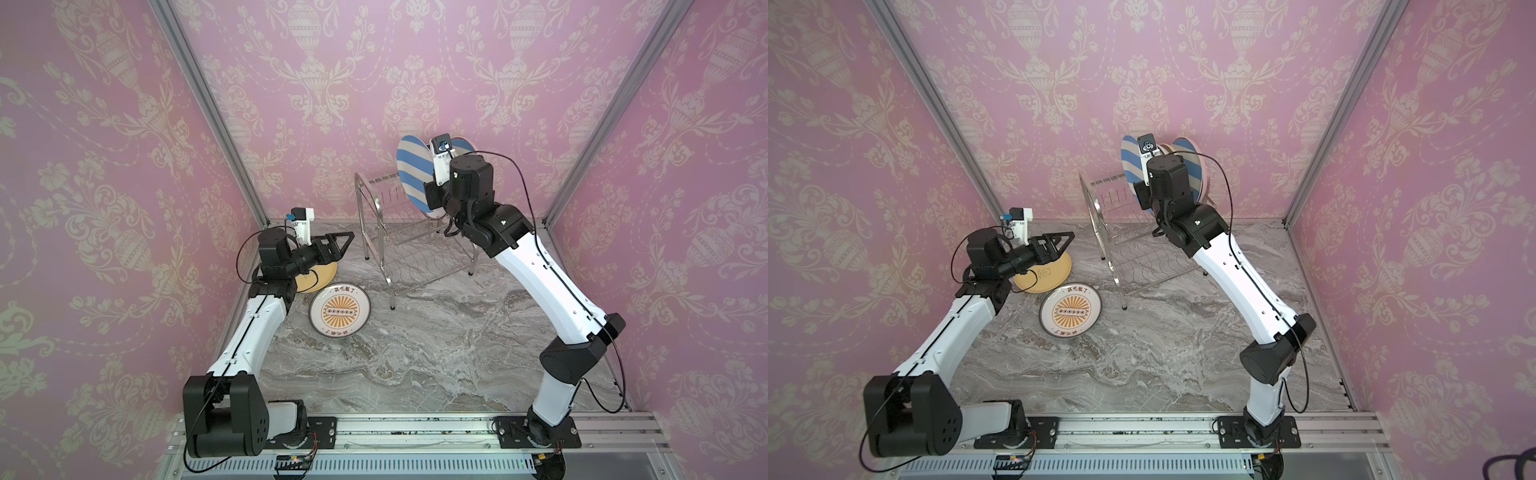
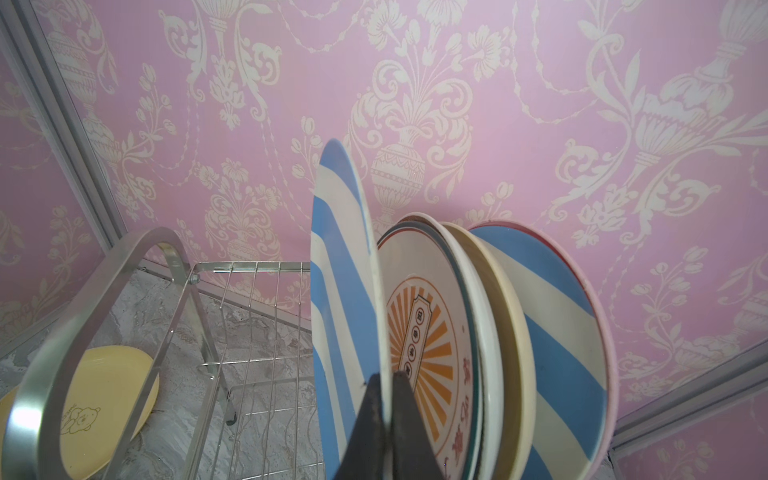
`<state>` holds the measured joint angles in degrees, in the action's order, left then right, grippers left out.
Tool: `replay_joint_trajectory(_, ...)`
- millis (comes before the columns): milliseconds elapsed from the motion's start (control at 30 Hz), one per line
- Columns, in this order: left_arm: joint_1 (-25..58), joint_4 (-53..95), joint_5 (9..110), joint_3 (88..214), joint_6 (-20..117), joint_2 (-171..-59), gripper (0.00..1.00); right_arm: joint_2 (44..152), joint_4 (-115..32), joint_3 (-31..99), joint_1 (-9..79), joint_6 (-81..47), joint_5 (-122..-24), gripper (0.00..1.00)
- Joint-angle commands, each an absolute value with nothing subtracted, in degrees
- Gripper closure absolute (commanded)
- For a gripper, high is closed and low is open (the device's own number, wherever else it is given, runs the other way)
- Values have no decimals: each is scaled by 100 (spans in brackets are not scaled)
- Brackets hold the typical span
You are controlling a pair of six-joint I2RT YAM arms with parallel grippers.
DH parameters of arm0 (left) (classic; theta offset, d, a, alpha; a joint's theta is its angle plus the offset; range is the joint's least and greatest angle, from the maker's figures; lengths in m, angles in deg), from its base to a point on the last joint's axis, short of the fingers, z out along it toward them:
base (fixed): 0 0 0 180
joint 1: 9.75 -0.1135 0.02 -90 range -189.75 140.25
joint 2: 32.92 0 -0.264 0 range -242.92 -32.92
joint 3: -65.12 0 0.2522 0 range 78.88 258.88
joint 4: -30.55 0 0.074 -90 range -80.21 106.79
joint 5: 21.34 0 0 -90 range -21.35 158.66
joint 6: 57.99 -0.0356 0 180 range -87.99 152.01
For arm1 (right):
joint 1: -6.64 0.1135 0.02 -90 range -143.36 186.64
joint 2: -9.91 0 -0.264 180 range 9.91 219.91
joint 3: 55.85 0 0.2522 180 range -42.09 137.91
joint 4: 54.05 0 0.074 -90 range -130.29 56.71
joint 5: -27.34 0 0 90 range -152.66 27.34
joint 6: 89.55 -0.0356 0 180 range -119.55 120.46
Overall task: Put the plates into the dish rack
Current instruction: 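Lower the striped plate into the rack while the left gripper nears the yellow plate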
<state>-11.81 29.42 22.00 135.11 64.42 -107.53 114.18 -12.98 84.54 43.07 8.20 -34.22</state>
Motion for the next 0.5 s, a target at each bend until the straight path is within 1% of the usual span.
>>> replay_joint_trajectory(0, -1158, 2963, 1921, 13707, 6278, -10824, 1, 11398, -1584, 8624, 4215, 734, -3400, 100)
replay_joint_trajectory(467, -1160, 2963, 1856, 13655, 6260, -10767, 1, 11603, -1524, 8591, 4127, 670, -3472, 100)
